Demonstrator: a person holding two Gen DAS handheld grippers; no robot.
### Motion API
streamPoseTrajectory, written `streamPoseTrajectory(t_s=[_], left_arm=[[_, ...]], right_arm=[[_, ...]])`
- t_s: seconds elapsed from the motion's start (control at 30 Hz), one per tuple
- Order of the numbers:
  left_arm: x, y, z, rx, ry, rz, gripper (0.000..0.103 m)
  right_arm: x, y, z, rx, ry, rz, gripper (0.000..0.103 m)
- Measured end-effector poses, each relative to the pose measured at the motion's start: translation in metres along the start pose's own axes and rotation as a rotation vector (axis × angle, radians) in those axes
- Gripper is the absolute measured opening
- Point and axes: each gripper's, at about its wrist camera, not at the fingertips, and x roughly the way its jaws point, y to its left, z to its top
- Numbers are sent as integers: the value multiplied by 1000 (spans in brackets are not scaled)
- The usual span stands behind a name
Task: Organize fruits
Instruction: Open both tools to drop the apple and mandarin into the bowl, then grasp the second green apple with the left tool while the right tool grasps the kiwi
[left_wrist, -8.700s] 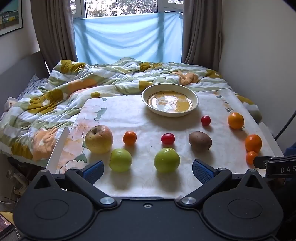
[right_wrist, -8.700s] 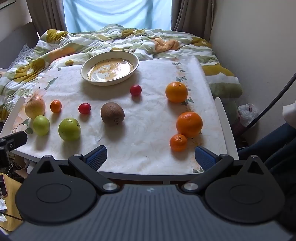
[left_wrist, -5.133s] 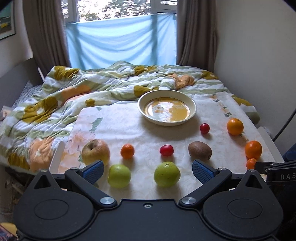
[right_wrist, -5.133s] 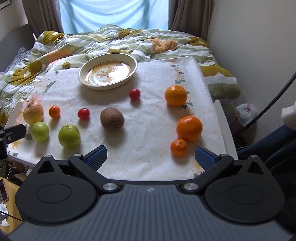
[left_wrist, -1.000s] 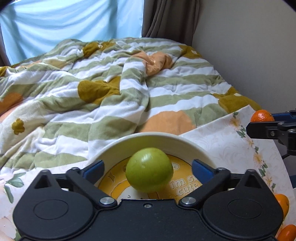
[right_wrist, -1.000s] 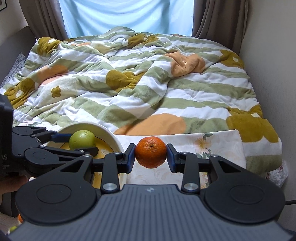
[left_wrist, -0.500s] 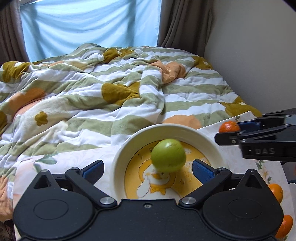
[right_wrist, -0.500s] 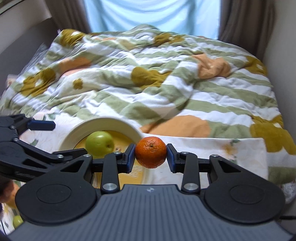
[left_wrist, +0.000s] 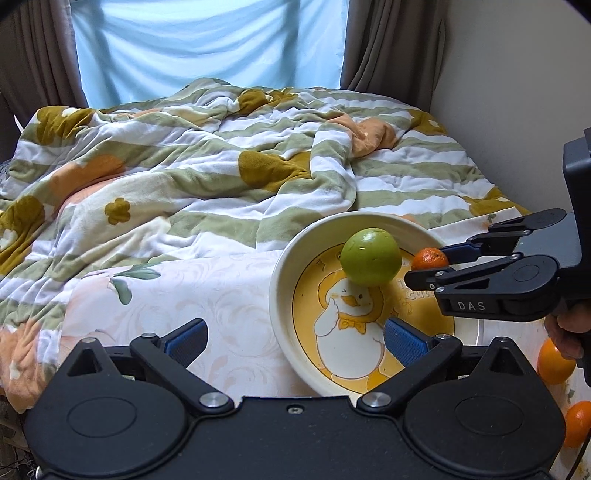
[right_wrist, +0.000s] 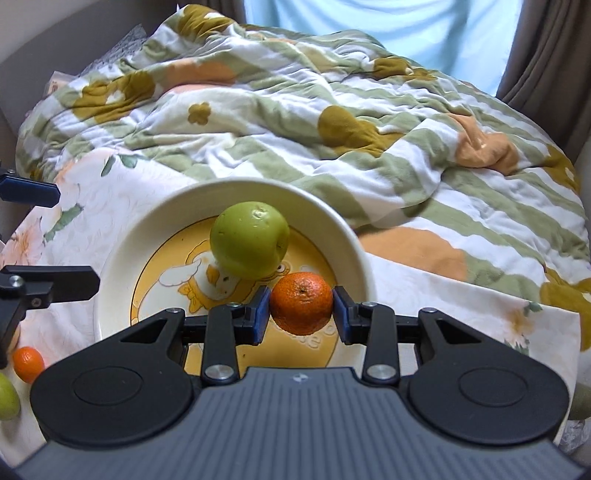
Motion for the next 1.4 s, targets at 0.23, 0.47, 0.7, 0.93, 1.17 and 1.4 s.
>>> streamPoseTrajectory(t_s=[0.23, 0.47, 0.7, 0.93, 1.17, 1.4], left_arm=[[-11, -1, -7, 9, -20, 11, 103], [-29, -9, -10, 15, -53, 16, 103], [-60, -19, -16, 18, -108, 37, 103], [-103, -33, -32, 5, -172, 57, 103], [-149, -46, -57, -14, -245, 92, 103], [-184, -55, -98, -65, -294, 119, 103]], right_arm=[[-14, 3, -1, -1, -44, -56, 103], [-41, -4, -6, 73, -80, -68, 103], [-76, -4, -15, 128, -114, -82, 103], [-126, -3, -33, 165, -161, -82, 103], [-179, 4, -59, 178, -201, -111, 103], [-217, 21, -93, 164, -224, -105, 103]])
